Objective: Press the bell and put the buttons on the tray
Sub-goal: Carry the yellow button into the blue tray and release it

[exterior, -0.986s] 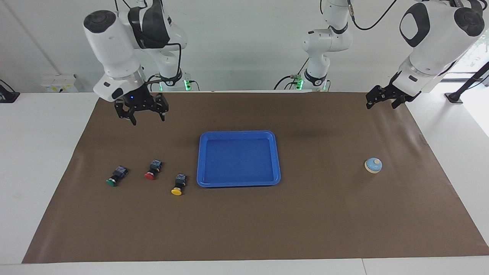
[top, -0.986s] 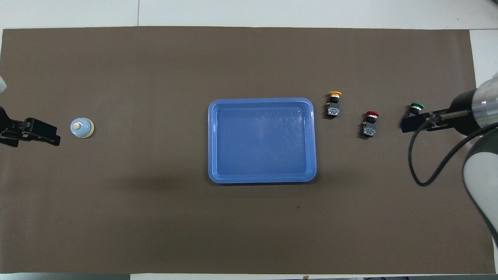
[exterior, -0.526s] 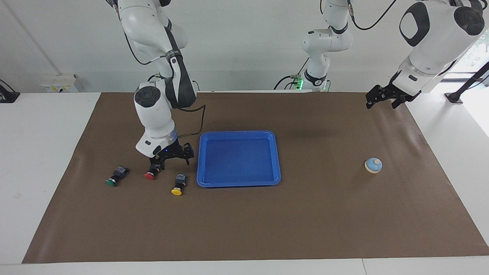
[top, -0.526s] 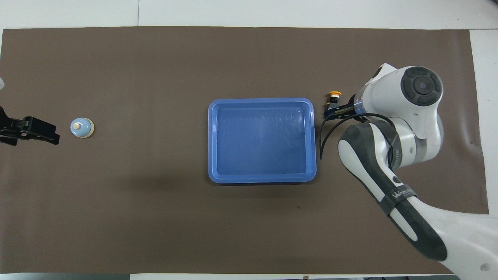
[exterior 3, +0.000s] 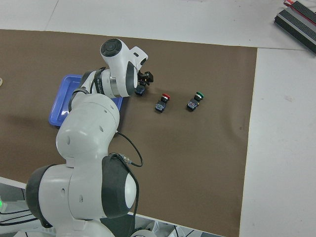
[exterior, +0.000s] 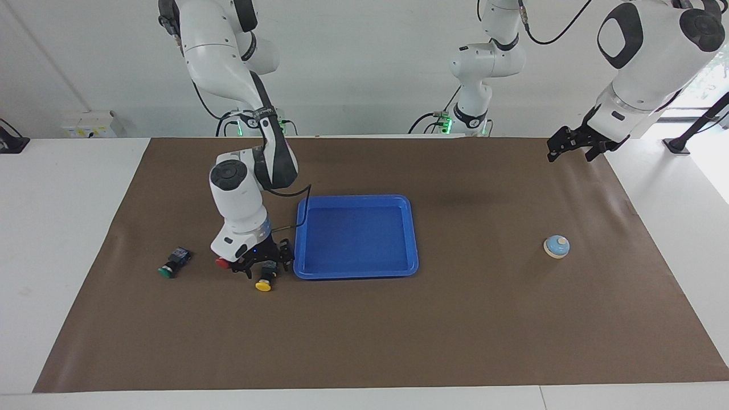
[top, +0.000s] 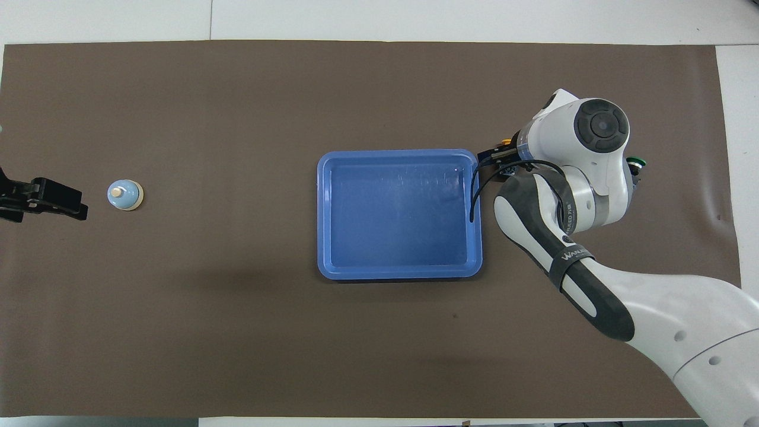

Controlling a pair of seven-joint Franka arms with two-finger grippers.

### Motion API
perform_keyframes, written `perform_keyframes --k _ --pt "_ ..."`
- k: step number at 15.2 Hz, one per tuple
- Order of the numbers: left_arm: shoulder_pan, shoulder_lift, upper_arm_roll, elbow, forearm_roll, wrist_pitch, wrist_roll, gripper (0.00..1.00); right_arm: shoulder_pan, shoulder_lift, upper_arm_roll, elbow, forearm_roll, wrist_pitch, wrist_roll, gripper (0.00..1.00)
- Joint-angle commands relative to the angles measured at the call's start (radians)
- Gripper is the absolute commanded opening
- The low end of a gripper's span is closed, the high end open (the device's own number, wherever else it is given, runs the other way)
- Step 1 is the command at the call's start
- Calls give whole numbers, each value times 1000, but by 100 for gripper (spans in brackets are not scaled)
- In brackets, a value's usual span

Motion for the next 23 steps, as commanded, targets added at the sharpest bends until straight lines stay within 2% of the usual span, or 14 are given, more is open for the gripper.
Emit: perform_keyframes --k 1,5,6,7,10,11,17,21,23 --pt "-2 -3 5 13 2 -19 -1 100 0 32 2 16 -12 24 16 98" --pt "-2 -3 5 13 2 -19 -1 100 -2 32 1 7 -17 9 1 98" --pt "-2 -3 5 13 2 -19 -1 100 -5 32 2 7 -17 6 -4 93" --pt "-2 -3 5 13 2 -19 -1 100 -12 32 2 7 -18 -3 -14 78" --pt "-2 -3 5 13 2 -19 -1 100 -29 26 4 7 -15 -78 -45 14" --pt "-2 -3 5 13 2 -19 -1 100 -31 26 4 7 -7 -86 -53 0" --pt "-2 -3 5 13 2 -19 -1 100 -26 18 4 40 -3 -109 -56 0" --pt "-2 -3 5 13 2 -19 -1 100 73 44 5 281 2 -366 1 0" --pt "-2 -3 5 13 2 -19 -1 100 136 60 4 324 2 -405 99 0"
